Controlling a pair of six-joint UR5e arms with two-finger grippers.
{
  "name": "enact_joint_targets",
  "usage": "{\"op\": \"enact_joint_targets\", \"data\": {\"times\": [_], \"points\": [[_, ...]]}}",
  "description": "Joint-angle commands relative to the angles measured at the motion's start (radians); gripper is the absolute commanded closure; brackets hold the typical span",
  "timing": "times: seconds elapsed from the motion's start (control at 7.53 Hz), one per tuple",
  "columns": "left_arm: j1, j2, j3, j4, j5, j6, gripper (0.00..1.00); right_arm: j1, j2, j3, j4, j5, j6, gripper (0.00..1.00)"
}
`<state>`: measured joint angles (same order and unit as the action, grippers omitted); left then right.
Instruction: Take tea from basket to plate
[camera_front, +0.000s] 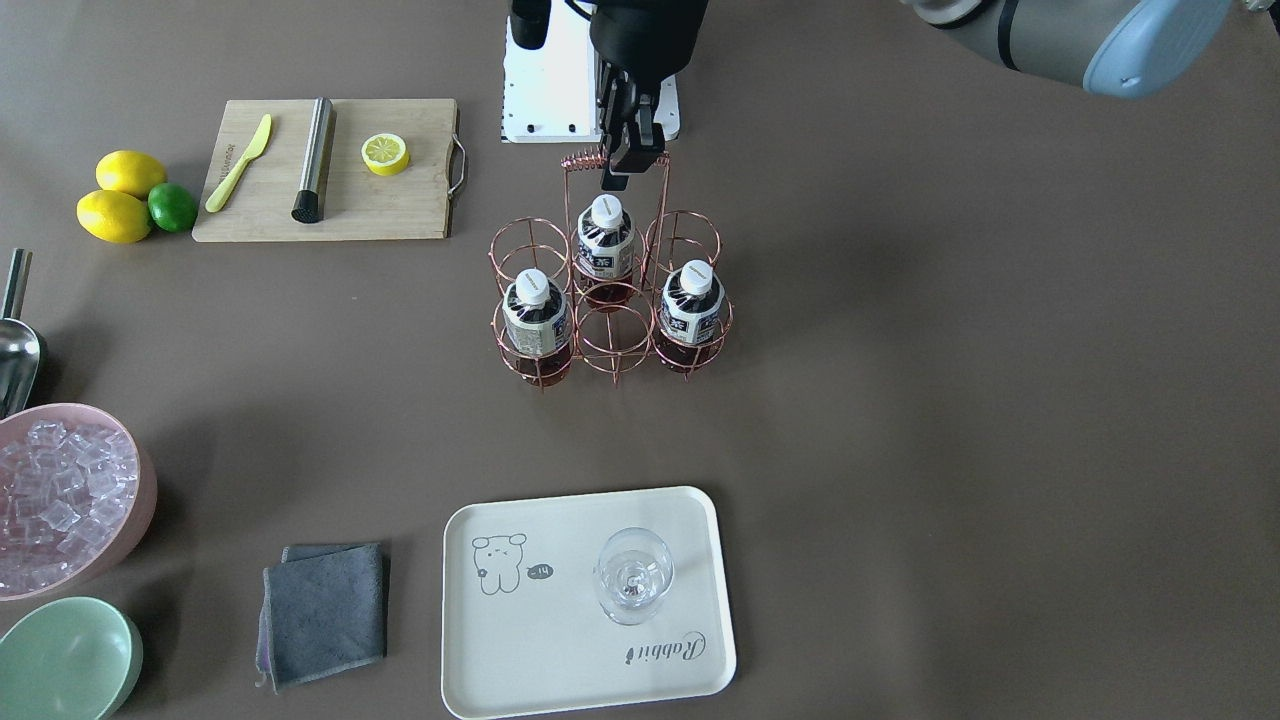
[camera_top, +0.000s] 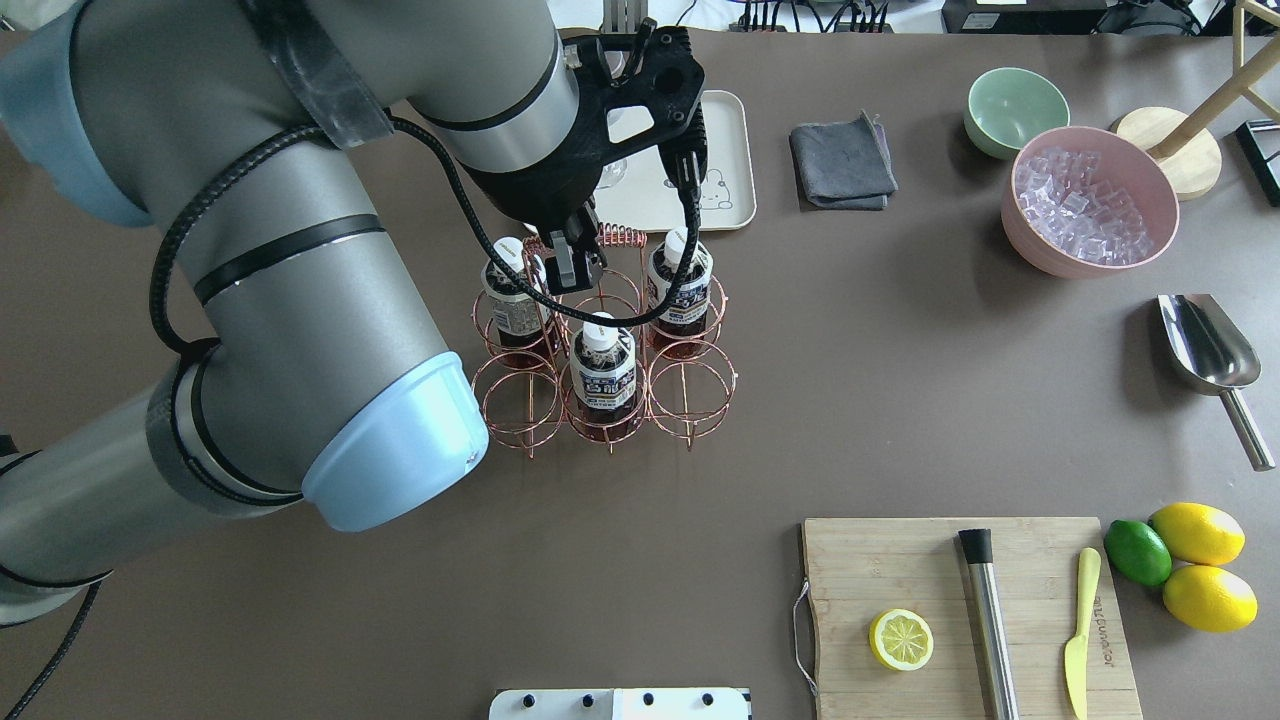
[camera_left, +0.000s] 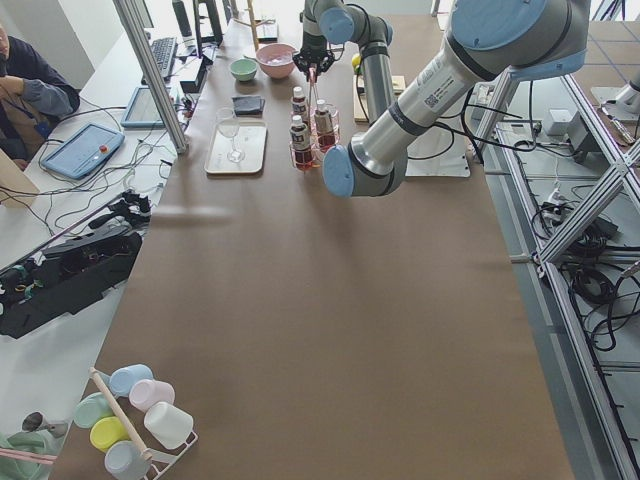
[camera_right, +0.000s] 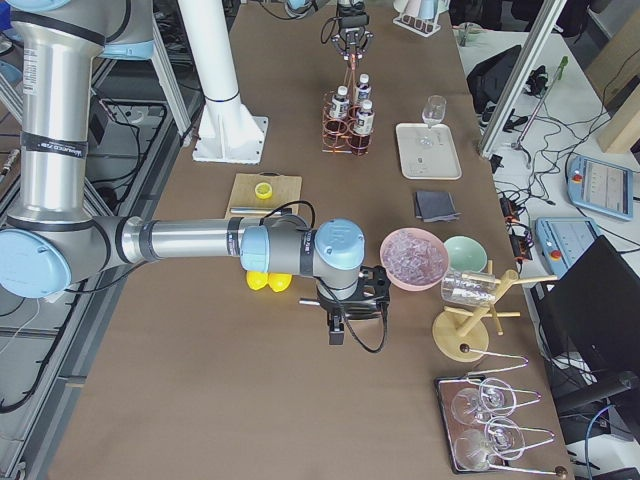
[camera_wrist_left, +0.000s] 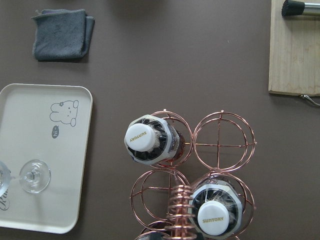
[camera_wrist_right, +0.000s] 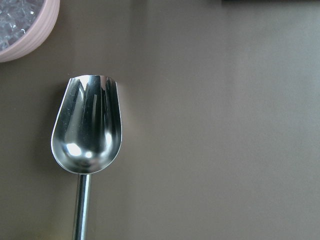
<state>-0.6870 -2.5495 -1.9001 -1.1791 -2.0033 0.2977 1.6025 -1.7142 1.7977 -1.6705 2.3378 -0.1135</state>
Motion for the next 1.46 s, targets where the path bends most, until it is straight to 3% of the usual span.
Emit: {"op": "enact_joint_targets", "data": {"times": [0.0, 0.53, 0.8, 1.33], "points": [[0.004, 0.002, 0.004, 0.006, 0.021, 0.001, 1.00, 0.001, 0.001, -0.001, 0.000, 0.000, 0.000, 0.00], [0.004, 0.009, 0.010, 0.006, 0.023, 0.003, 1.00, -0.001, 0.011, -0.004, 0.000, 0.003, -0.006, 0.00], [0.004, 0.011, 0.010, 0.006, 0.023, 0.001, 1.00, -0.074, 0.028, -0.001, 0.002, -0.002, 0.003, 0.00], [0.004, 0.018, 0.012, 0.004, 0.029, 0.001, 1.00, -0.177, 0.177, -0.018, 0.002, 0.000, 0.050, 0.00]]}}
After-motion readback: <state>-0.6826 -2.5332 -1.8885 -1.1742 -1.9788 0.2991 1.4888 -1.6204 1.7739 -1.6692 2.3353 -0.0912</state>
